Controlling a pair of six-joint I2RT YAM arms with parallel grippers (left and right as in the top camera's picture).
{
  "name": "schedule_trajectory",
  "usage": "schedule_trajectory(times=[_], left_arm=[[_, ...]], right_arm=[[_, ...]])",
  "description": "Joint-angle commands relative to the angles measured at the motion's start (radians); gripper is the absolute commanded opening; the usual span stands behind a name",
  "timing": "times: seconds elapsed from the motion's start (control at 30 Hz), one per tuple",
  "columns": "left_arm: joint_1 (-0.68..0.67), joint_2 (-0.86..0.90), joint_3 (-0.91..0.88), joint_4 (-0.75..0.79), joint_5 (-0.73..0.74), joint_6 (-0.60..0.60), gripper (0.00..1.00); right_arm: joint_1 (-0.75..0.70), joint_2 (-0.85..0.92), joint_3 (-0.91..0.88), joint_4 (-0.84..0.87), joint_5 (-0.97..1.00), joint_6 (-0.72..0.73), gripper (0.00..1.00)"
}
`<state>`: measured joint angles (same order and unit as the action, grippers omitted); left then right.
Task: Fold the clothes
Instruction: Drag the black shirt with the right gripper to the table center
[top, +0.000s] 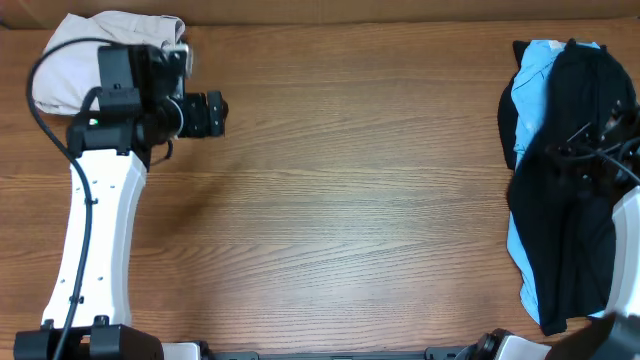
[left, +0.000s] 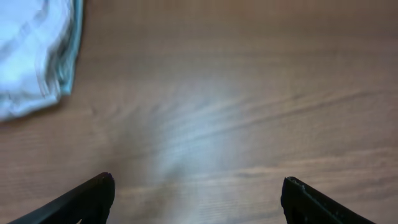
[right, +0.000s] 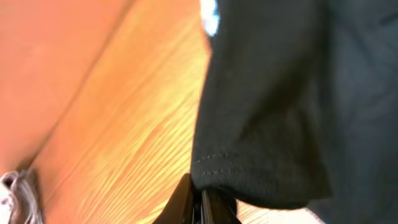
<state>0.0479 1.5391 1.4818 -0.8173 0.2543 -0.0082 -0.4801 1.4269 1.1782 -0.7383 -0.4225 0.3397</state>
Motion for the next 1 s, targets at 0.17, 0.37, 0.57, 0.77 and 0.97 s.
schedule_trajectory(times=[0.17,0.37,0.57,0.77,0.97], left_arm=[[0.000,-0.019,0.191,0.000,-0.003,-0.006,0.91],[0.007,-0.019,0.223,-0.010,-0.161,-0.006,0.95],[0.094,-0.019,0.223,-0.024,-0.221,-0.006,0.96],[0.174,-0.019,0.223,-0.049,-0.221,0.009,0.98],[0.189,-0.019,0.223,-0.060,-0.220,0.032,0.99]], right_arm=[[0.266,-0.080,0.101,-0.024,-0.077,-0.027,0.04],[0.558,-0.080,0.102,0.058,-0.077,0.033,0.04],[0.938,-0.053,0.102,0.177,-0.042,0.102,0.04],[1.217,0.014,0.102,0.191,0.021,0.133,0.08],[1.331,0.020,0.103,0.176,0.029,0.133,0.35]])
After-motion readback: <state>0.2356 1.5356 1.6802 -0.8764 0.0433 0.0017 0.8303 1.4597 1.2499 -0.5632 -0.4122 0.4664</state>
